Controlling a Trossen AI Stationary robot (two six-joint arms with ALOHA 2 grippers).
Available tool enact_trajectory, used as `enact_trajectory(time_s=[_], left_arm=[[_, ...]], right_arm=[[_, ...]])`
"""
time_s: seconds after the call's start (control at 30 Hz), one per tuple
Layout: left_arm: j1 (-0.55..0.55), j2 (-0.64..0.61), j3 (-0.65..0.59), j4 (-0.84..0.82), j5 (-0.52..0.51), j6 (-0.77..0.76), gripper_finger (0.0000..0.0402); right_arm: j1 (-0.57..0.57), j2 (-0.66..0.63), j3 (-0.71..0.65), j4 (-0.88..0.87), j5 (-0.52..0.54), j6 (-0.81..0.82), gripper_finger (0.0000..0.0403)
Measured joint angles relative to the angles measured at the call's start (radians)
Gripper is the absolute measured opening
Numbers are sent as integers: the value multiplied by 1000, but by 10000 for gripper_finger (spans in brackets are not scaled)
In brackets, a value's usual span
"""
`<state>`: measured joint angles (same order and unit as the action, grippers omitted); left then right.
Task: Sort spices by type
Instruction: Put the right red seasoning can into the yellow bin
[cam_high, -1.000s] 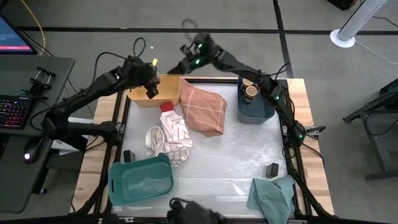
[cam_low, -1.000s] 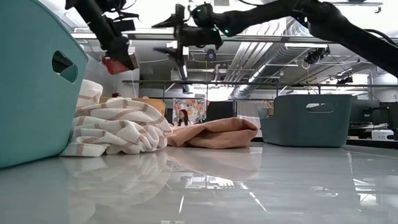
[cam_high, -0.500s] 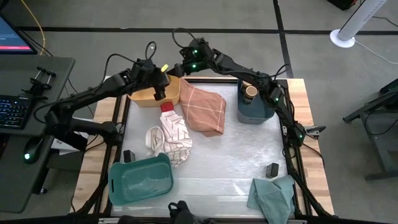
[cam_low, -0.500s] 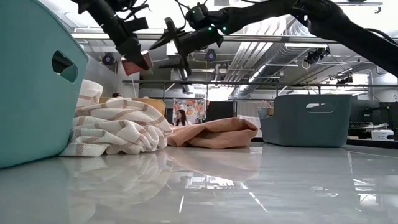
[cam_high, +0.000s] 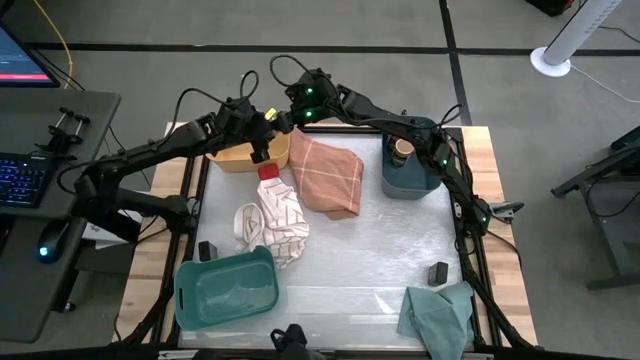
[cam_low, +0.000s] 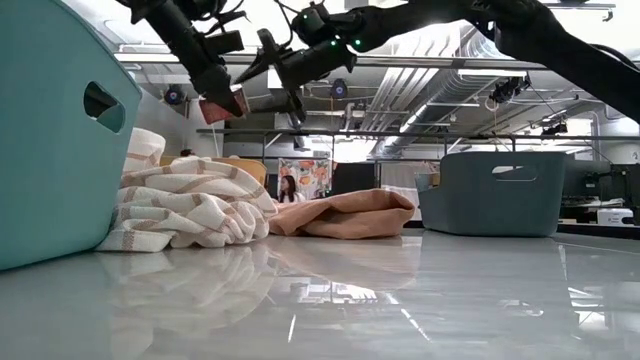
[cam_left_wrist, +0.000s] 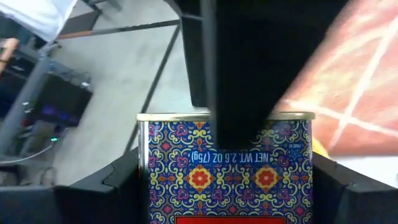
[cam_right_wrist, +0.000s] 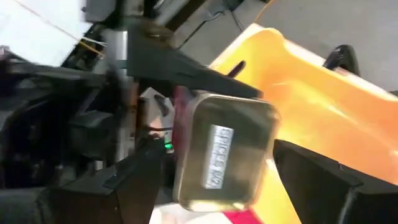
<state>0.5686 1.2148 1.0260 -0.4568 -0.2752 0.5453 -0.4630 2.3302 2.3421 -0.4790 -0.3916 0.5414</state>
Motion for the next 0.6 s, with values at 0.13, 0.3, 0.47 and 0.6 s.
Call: enact_trajectory(time_s=[0.13,0.3,0.47,0.6], left_arm=[[0,-4,2,-21,-56,10,271],[0,-25,2,-42,-59,8,271],[0,-35,2,-45,-65,9,271],[0,-42,2,-46,-70,9,271]], right_arm=[[-19,2,0,28,-22,35,298],[-35,2,0,31,-12,44,298],[-46,2,0,42,8,56,298],[-50,2,0,49,-24,52,298]])
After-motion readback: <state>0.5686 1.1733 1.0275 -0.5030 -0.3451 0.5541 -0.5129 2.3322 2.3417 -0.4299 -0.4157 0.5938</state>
